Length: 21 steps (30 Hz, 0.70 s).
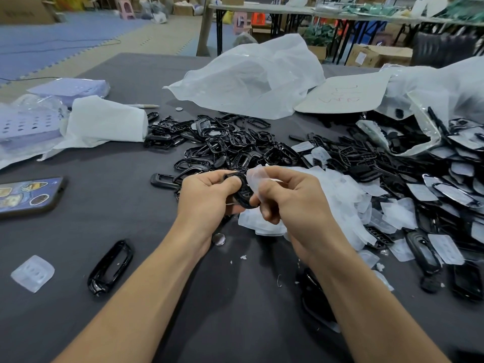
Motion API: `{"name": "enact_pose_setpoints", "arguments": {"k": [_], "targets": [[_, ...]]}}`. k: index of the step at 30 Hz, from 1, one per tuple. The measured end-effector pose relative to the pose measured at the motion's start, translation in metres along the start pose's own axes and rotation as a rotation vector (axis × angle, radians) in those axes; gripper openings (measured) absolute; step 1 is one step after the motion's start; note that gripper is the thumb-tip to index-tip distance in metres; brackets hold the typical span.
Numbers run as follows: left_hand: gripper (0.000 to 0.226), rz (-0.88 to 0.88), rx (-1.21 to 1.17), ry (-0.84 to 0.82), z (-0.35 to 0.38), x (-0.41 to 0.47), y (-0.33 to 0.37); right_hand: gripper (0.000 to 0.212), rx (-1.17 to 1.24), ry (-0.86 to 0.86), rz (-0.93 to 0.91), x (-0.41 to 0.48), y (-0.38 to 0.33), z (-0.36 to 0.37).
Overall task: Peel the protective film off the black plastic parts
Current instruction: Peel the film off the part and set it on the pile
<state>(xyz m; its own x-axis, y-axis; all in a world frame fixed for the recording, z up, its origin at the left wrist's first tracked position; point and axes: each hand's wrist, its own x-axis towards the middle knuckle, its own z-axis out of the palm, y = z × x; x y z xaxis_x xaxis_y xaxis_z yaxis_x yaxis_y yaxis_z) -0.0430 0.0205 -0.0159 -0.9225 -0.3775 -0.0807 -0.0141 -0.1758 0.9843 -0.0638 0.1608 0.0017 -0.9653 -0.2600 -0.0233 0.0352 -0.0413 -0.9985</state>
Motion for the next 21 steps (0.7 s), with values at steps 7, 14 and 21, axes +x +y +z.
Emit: {"name": "enact_pose_setpoints", "arguments": {"k": [7,14,21], "targets": [[0.021,0.000,0.049,-0.008,0.000,0.001,-0.002,0.015,0.008,0.022,-0.010,0.000,-0.003,-0.002],[0.019,-0.033,0.025,-0.036,-0.001,-0.001,-0.003,0.022,-0.022,0.081,-0.109,-0.001,-0.002,-0.003],[0.012,-0.043,0.113,-0.048,0.001,-0.003,-0.007,0.013,-0.826,0.525,-0.590,0.000,0.016,-0.001]]}}
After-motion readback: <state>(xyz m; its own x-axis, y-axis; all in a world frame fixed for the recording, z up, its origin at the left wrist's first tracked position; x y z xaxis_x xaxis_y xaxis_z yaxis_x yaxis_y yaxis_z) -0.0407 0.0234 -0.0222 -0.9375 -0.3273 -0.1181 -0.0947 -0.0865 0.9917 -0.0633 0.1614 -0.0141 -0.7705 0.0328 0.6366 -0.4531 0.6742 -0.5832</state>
